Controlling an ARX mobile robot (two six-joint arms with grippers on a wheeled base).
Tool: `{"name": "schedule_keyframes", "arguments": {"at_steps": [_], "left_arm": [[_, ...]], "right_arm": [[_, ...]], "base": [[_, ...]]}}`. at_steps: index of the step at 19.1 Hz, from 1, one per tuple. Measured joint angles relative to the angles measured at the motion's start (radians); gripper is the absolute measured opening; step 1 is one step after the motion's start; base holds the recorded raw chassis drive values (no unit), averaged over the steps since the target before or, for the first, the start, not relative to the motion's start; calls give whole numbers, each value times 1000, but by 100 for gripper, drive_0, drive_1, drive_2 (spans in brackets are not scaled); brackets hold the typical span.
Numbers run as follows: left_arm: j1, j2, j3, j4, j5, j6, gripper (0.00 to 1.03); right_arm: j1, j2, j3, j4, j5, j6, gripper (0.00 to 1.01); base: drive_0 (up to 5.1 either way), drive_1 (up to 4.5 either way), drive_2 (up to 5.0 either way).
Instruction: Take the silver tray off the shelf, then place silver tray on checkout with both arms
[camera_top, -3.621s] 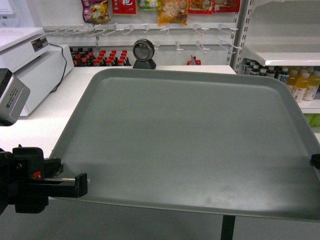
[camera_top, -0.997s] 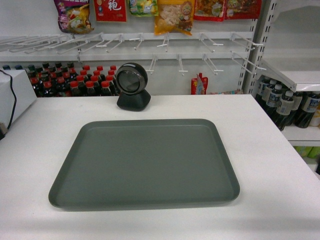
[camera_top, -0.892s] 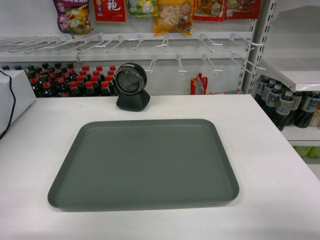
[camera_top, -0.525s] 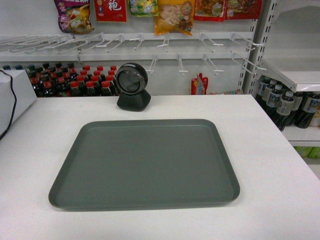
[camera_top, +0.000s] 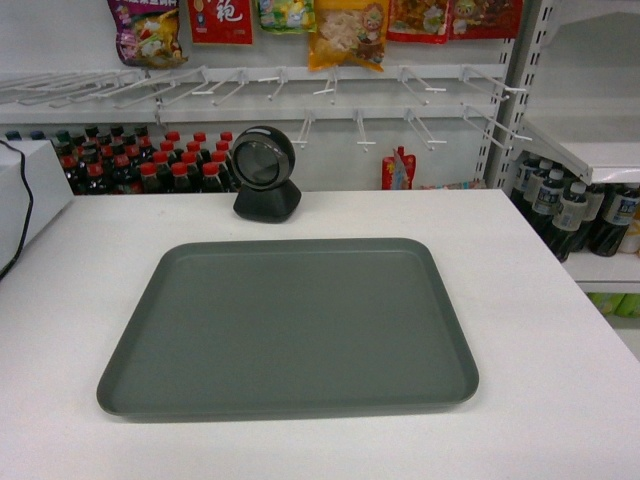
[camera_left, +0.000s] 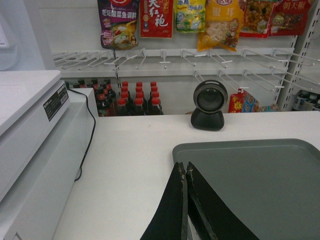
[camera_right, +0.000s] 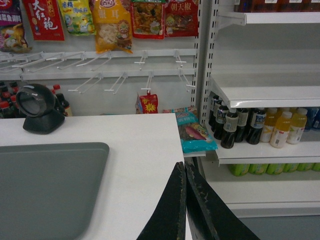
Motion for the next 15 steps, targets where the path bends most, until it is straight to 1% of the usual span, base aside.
{"name": "schedule_keyframes", "arguments": {"at_steps": [2,6,12,15], "left_arm": [[0,-79,0,-73,0,0,1],[0,-190,0,-180,0,0,1],[0,-316,0,-305,0,0,1],[0,-344,0,-330,0,0,1]], "right_arm": [[0,-91,0,-84,0,0,2],[0,-224,-1,-207,0,0,2],[0,-375,-1,-356,0,0,2],[0,-409,-1,-389,0,0,2]], "base": [[0,0,0],[0,0,0],[0,0,0],[0,0,0]]}}
